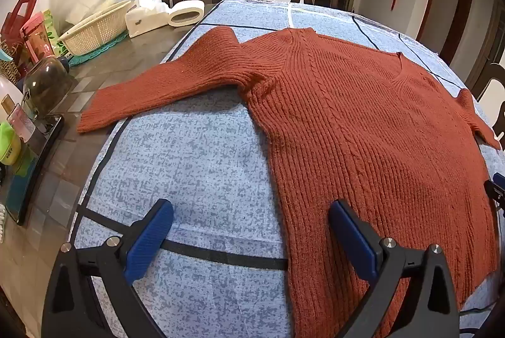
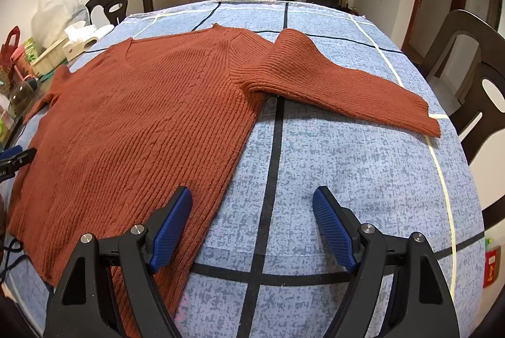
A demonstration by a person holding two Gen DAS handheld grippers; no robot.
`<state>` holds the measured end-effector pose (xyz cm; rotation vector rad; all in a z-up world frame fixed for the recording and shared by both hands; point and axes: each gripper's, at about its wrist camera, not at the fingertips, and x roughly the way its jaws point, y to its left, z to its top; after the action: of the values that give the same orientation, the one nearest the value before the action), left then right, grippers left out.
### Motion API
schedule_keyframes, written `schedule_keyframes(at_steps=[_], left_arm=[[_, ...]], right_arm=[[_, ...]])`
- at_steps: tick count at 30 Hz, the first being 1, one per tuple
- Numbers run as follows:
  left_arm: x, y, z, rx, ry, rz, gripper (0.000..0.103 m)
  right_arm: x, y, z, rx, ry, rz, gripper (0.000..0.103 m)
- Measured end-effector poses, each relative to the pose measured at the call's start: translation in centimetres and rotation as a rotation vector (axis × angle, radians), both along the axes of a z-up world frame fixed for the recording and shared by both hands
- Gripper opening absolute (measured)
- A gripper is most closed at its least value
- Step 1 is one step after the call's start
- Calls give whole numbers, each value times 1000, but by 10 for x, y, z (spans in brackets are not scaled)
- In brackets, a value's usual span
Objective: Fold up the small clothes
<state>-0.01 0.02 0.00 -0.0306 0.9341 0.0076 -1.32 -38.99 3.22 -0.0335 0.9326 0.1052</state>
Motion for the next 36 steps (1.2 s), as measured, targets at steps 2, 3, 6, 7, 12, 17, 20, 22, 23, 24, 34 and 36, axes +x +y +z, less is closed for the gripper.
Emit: schedule_keyframes(at_steps=[2,3,6,7,12,17,20,22,23,24,34,36], left_arm=[[0,0,0,4,1,0,101],[0,0,0,3,-1,0,101],[0,0,0,6,-1,0,101],[0,0,0,6,-1,0,101],[0,0,0,5,-2,0,102],[0,0,0,5,-2,0,102],[0,0,0,5,-2,0,102],[0,0,0,5,-3,0,102],[0,0,0,5,-3,0,102],[0,0,0,5,-3,0,102],[0,0,0,4,-4,0,102],[0,0,0,4,-4,0,102]], right_arm=[[0,0,0,2,-1,0,79],[0,0,0,1,-1,0,79],[0,0,0,1,-1,0,79],[0,0,0,0,-1,0,79],[0,0,0,0,-1,0,79],[0,0,0,2,-1,1,80],[1,0,0,0,0,1,80],[0,-1,0,0,0,1,81],[0,-1,0,-1,0,1,81],[1,2,0,-1,0,1,81],[1,0,-1,0,0,1,81],[1,0,-1,0,0,1,81]])
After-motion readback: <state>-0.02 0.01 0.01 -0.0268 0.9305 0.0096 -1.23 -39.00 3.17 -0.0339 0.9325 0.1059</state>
